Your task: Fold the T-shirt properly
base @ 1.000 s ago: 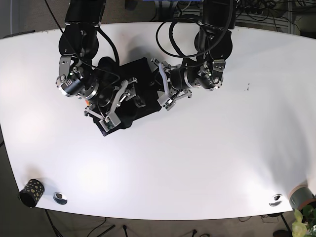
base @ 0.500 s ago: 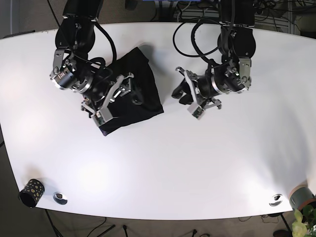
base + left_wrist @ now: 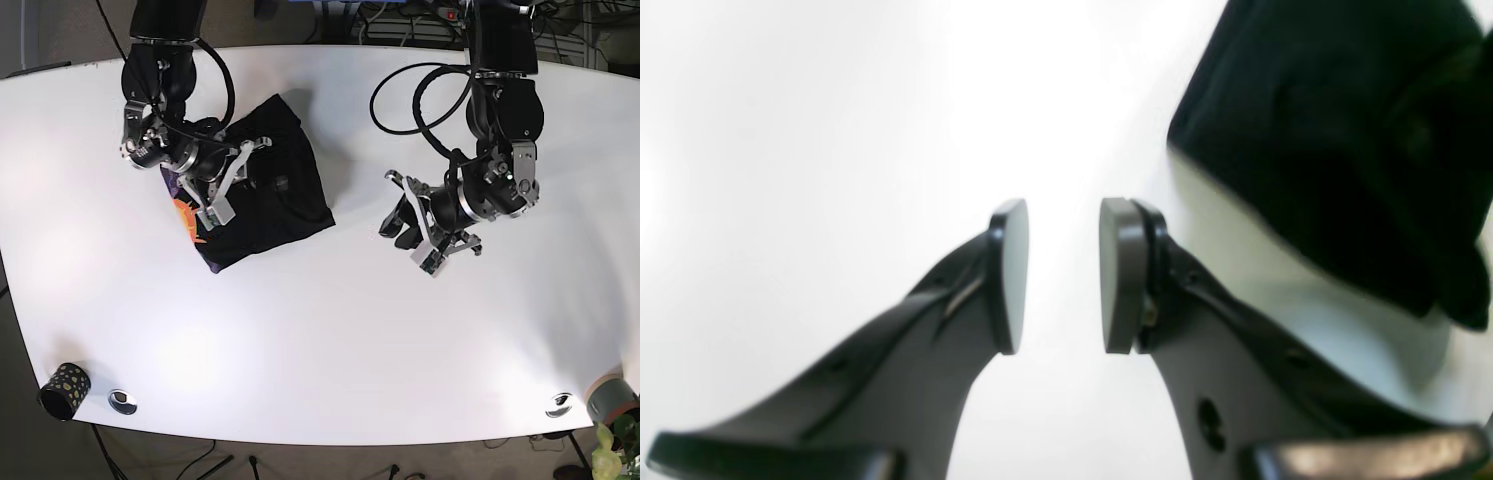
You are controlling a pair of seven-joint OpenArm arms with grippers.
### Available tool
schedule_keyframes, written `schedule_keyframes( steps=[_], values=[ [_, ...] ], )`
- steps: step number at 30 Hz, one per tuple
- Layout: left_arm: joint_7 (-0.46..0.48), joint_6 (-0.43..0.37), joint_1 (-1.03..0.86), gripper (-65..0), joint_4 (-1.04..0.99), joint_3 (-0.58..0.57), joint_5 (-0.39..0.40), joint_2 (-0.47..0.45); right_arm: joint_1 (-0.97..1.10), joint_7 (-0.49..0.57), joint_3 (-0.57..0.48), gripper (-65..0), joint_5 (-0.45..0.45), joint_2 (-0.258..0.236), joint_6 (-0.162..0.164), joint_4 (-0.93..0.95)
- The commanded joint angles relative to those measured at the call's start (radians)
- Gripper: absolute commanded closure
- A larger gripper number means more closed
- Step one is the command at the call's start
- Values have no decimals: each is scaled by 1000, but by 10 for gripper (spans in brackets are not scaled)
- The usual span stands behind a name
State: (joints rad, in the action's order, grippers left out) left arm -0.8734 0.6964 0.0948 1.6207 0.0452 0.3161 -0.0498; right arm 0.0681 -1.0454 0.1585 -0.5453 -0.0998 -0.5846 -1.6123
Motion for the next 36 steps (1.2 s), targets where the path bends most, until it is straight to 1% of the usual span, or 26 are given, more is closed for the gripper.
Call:
schedule_keyframes(
  steps=[1,3,6,9,12,13,17,22,26,28,31,34,36],
  values=[
    [23,2,32,-158,20,-11,19,15,-18,73,-52,-75,-32,-1,-11,10],
    [23,2,50,-158,20,-35,16,35,-21,104,-81,-82,-32,-8,-10,30],
    [23,2,55,-158,20,-72,16,41,-32,103,-72,-82,-37,-27,-10,13],
    [26,2,64,-158,20,-135,16,41,-47,103,-35,-82,-35,-42,-10,-23],
    [26,2,78,-158,13,-201,16,49,-80,90,3,-105,-39,-79,-10,-29],
    [27,2,75,-158,13,-224,15,67,-100,83,17,-117,-40,-94,-10,-29],
    [27,2,75,-158,-7,-275,-1,100,-166,76,36,-146,-39,-123,-11,30],
    [26,2,73,-158,-55,-302,-53,140,-253,76,34,-147,-35,-125,-11,140],
    [27,2,73,-158,-101,-298,-54,140,-314,86,34,-147,-34,-120,-11,235],
    [32,2,75,-158,-141,-298,-58,132,-328,118,34,-147,-32,-120,-11,298],
    [61,2,81,-158,-230,-298,-59,121,-350,195,33,-151,-32,-122,-13,404],
    [121,2,84,-158,-331,-307,-59,80,-362,258,33,-151,-32,-130,-18,513],
    [156,2,98,-158,-380,-307,-59,67,-376,276,33,-151,-32,-130,-19,545]
  ],
)
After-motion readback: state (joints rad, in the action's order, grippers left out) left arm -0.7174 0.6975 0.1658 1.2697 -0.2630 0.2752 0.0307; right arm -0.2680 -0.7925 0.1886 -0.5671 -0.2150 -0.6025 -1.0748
